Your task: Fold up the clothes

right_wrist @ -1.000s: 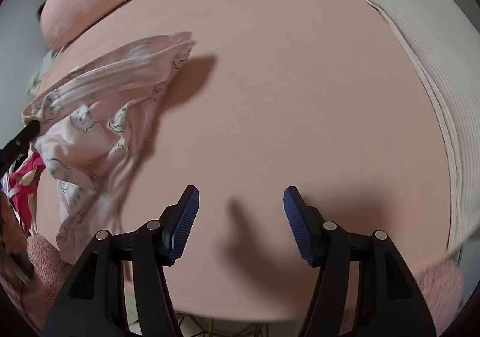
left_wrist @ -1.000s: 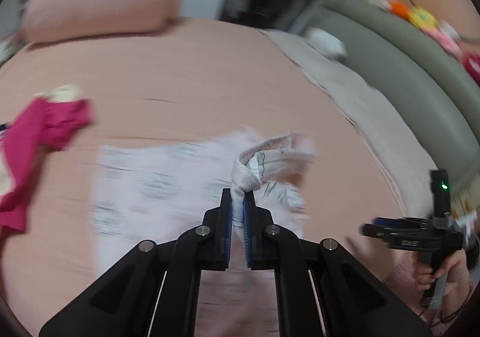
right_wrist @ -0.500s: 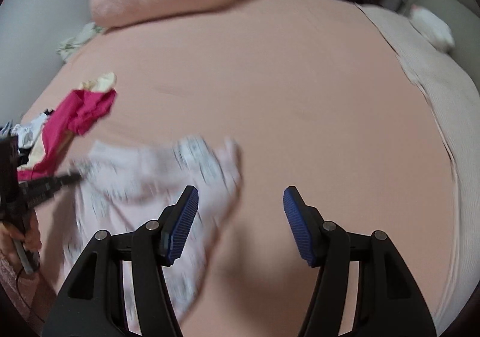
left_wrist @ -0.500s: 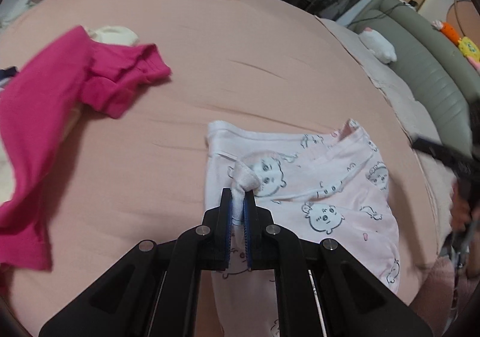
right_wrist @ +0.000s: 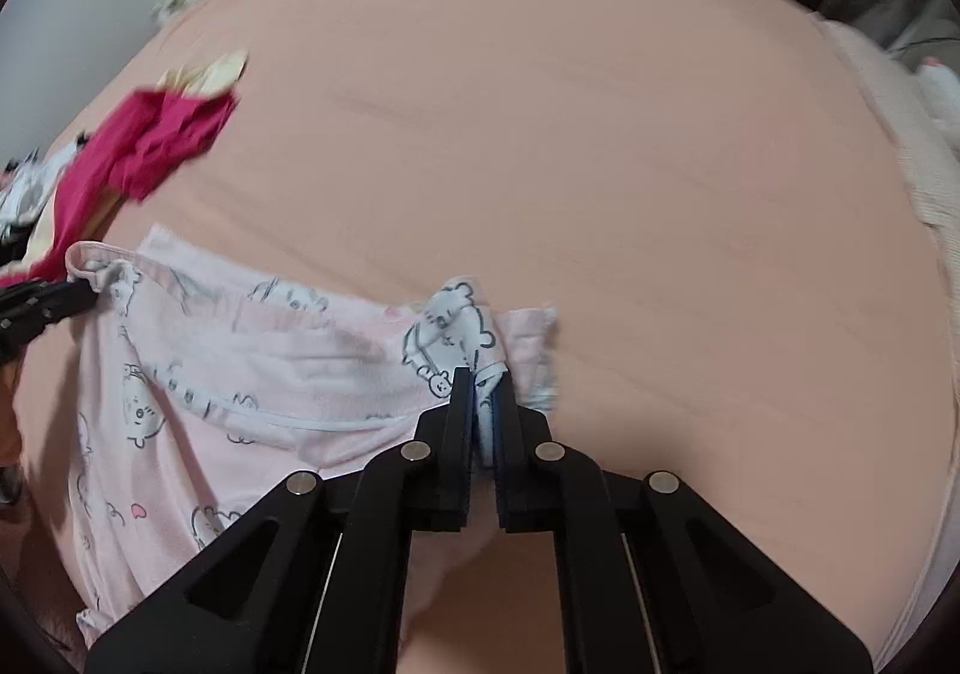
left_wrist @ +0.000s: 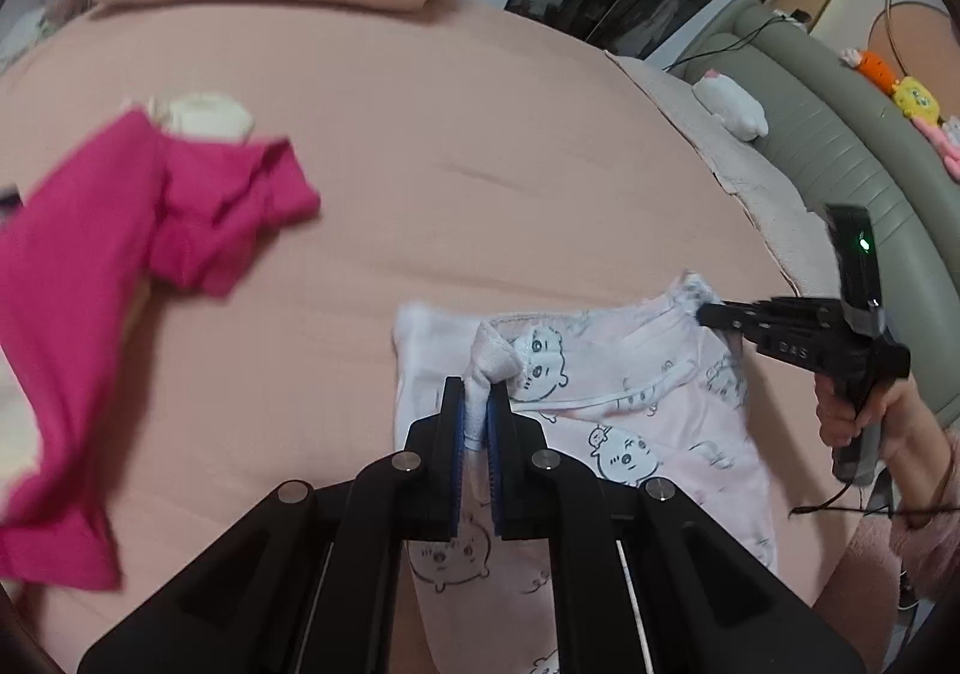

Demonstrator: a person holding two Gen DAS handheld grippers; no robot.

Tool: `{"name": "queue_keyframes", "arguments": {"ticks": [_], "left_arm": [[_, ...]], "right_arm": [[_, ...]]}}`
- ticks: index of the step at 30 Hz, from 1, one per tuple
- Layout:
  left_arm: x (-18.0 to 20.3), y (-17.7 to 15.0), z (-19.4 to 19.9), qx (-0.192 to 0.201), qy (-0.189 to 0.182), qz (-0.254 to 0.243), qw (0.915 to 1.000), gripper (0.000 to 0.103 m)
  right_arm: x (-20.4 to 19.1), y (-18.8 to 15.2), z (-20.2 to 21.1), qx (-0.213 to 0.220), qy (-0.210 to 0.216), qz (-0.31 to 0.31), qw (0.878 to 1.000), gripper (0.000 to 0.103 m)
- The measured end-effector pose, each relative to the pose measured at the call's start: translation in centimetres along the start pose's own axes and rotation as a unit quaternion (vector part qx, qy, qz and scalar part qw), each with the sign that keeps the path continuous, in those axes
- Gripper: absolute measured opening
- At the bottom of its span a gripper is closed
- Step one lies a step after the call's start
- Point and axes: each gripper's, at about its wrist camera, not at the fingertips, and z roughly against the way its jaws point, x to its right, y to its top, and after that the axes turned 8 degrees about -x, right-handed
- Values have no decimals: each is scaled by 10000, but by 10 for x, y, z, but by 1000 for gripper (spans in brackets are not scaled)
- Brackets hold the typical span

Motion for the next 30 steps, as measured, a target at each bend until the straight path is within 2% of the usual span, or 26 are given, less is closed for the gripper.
{"name": "queue_keyframes", "arguments": {"ticks": [2, 5, 7, 9, 10, 13, 15, 17, 19, 20, 23, 24, 27, 29, 30], "left_arm": [[0, 12, -6, -170, 74, -93, 9998, 7], [-12, 21, -37, -617, 513, -121, 9967, 6], [-26, 22, -52, -887, 390, 79, 9953, 7], [-29, 21, -51, -790, 313, 114, 9963, 9], [-28, 20, -47, -672, 291, 89, 9973, 9], [-26, 18, -32, -307, 151, 113, 9993, 12], [-25, 20, -36, -373, 111, -10, 9992, 30], [-22, 22, -48, -556, 113, -102, 9983, 31], [-17, 23, -56, -555, 454, -268, 9971, 12], [-16, 26, -58, -540, 597, -310, 9963, 9], [-22, 36, -59, -569, 660, -203, 9960, 9], [-23, 39, -62, -601, 722, -200, 9954, 13], [-25, 41, -59, -696, 801, -4, 9944, 21], [-21, 34, -39, -514, 742, 133, 9958, 23], [-17, 27, -26, -368, 658, 175, 9970, 28]], "right_arm": [[8, -1, 1, 1, -140, -153, 9998, 4], [22, -2, -16, -273, -334, -490, 9979, 6], [34, -3, -18, -327, -233, -777, 9962, 8], [44, -4, -17, -328, -134, -1012, 9942, 35], [47, -4, -15, -314, -163, -1046, 9939, 37], [43, -4, -4, -92, -24, -837, 9964, 37], [34, -1, -3, -87, 25, -570, 9983, 37], [27, 2, -14, -281, -69, -398, 9988, 37], [25, 4, -21, -301, -149, -375, 9987, 37], [27, 5, -20, -236, -178, -458, 9985, 35], [37, 6, -12, -25, -342, -819, 9960, 33], [42, 5, -13, -28, -356, -948, 9948, 33], [55, 2, -12, -74, -112, -1316, 9912, 34], [51, -4, 8, 83, -164, -1286, 9915, 35], [47, -9, 20, 192, -149, -1255, 9918, 36]]}}
